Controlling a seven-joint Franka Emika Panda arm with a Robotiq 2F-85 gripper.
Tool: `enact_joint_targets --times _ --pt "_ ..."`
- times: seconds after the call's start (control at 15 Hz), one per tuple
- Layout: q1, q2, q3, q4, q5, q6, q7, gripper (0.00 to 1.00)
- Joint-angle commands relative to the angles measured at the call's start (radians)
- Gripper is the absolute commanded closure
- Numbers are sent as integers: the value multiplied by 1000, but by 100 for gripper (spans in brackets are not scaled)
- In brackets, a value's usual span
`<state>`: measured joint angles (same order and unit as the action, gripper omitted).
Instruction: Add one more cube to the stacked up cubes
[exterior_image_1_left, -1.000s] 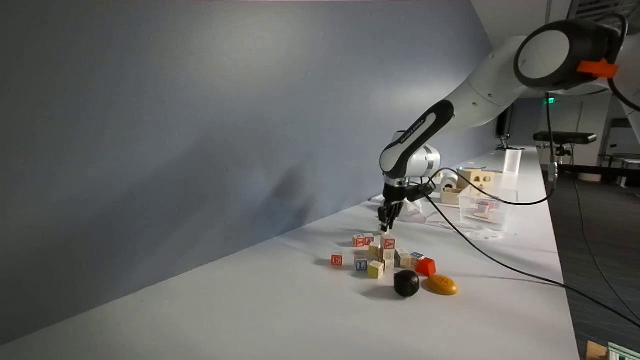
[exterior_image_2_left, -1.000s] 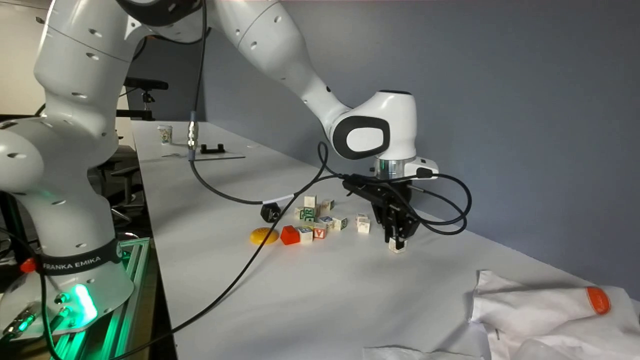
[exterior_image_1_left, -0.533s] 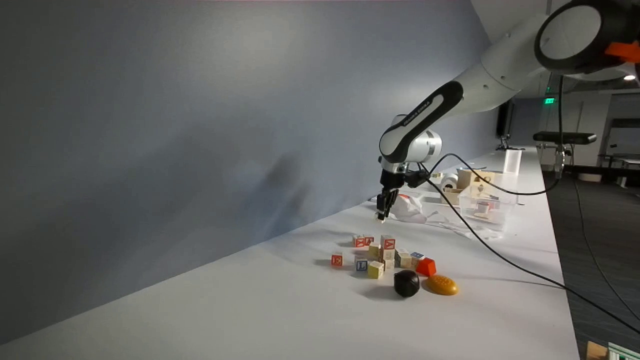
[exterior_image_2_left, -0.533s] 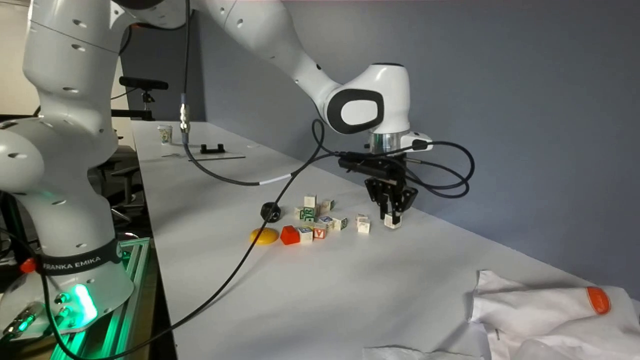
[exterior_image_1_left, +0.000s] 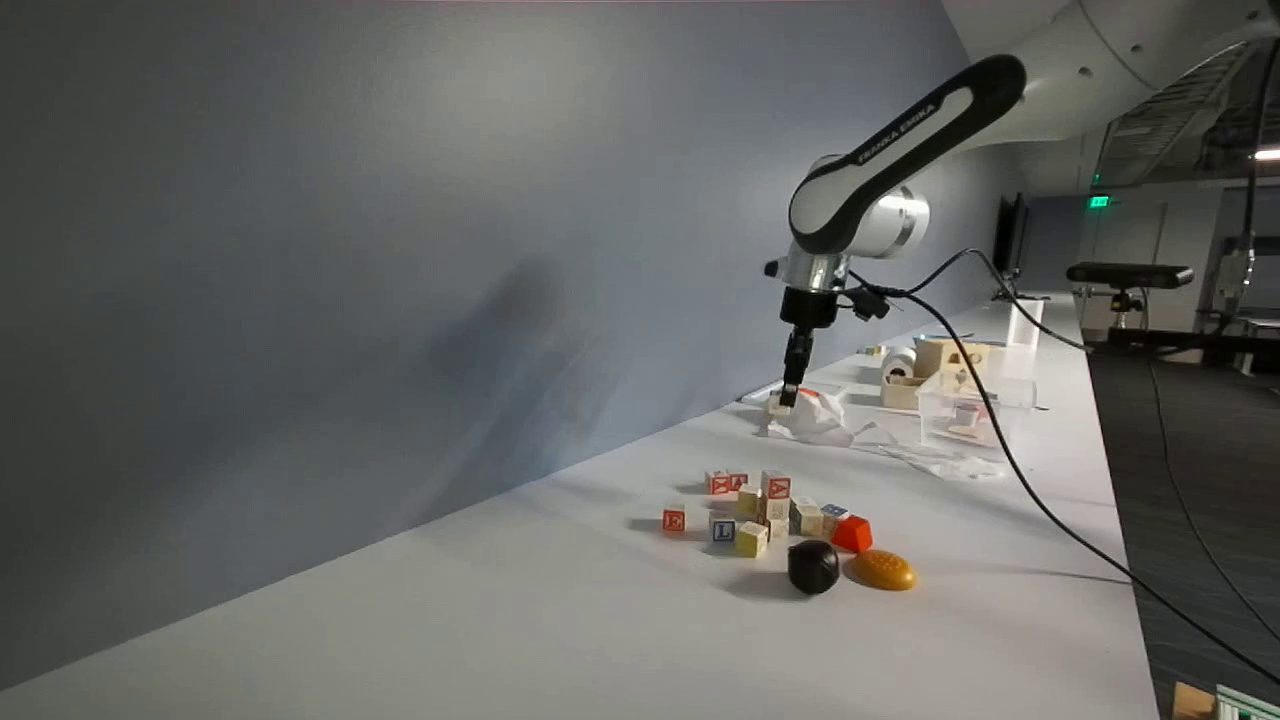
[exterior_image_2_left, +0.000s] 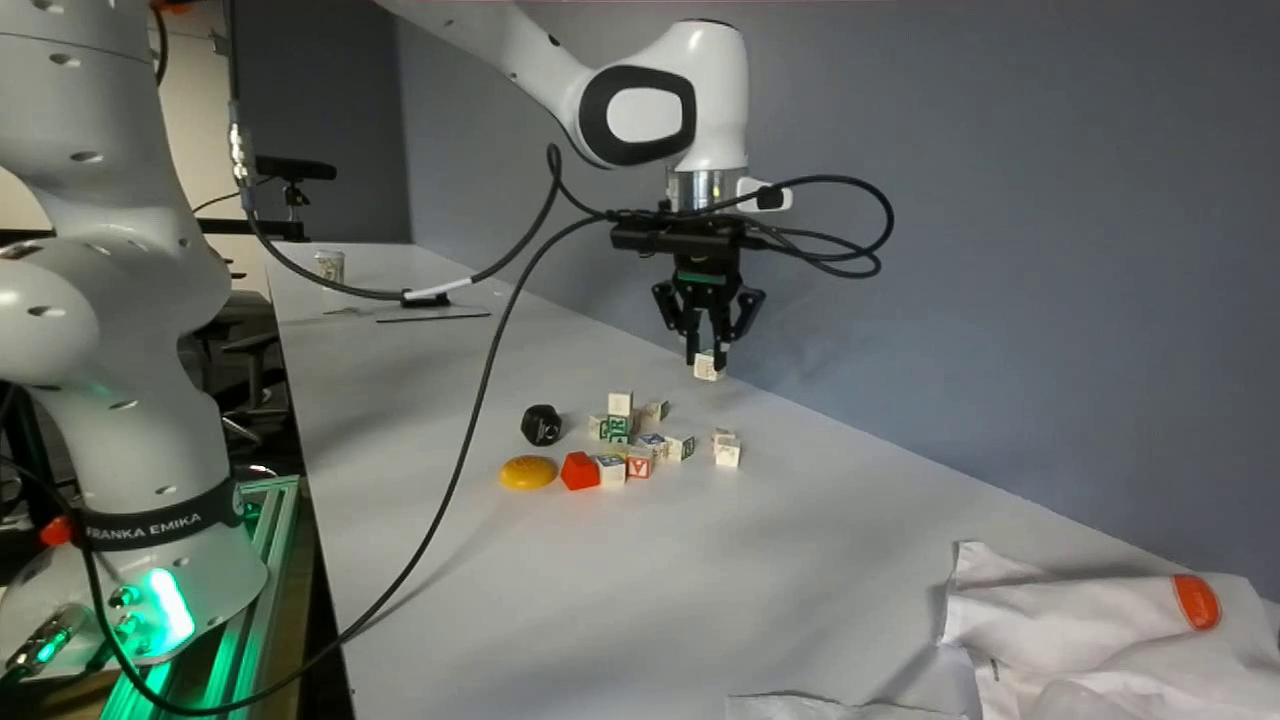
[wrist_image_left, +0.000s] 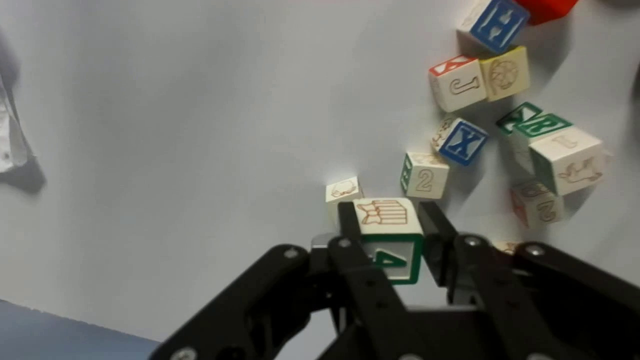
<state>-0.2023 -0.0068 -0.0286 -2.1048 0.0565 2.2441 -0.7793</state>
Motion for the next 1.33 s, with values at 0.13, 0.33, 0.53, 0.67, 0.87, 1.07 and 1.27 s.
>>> enact_joint_targets --times 0.13,0.33,0.53,0.67,0.87,1.07,1.27 --pt "48 -63 -42 -48 -4 -11 -19 66" --pt "56 -67 -40 -61 -22 -13 -28 88" --pt "99 -69 -22 -59 -57 -8 -72 87" --pt "130 -67 -12 -55 -69 -6 -91 87" --pt "166 -64 -1 -52 -75 -18 -99 87" --pt "189 -82 7 -58 -76 -53 -99 87" --pt "200 -108 6 -75 -67 -90 -105 87"
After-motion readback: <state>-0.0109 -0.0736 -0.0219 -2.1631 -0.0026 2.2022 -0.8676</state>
